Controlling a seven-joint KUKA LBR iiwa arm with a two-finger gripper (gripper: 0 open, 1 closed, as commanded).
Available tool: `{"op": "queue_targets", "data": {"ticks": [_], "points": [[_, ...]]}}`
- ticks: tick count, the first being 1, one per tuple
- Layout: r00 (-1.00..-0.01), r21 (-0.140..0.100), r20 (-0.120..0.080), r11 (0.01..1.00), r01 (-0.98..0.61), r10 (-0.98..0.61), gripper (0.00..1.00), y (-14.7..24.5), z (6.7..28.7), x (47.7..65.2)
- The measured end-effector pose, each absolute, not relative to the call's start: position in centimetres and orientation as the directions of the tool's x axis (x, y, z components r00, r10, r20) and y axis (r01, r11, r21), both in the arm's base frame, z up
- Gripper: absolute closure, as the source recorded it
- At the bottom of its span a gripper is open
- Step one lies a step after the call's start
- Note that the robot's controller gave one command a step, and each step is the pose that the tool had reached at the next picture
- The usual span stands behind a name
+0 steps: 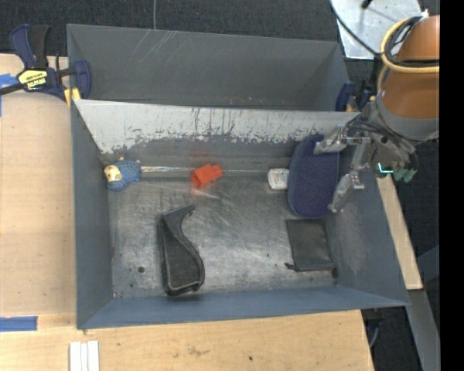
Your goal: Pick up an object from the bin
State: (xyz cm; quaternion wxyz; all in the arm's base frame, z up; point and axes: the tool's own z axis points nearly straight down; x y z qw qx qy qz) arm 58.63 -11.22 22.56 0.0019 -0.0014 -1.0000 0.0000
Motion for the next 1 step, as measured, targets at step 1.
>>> {"op": "queue_targets", "data": {"ticks": [1], "points": [[-0.899, 0.016, -0.012, 0.899, 0.438, 0.439, 0.00, -13.32, 9.76, 59.20]]}}
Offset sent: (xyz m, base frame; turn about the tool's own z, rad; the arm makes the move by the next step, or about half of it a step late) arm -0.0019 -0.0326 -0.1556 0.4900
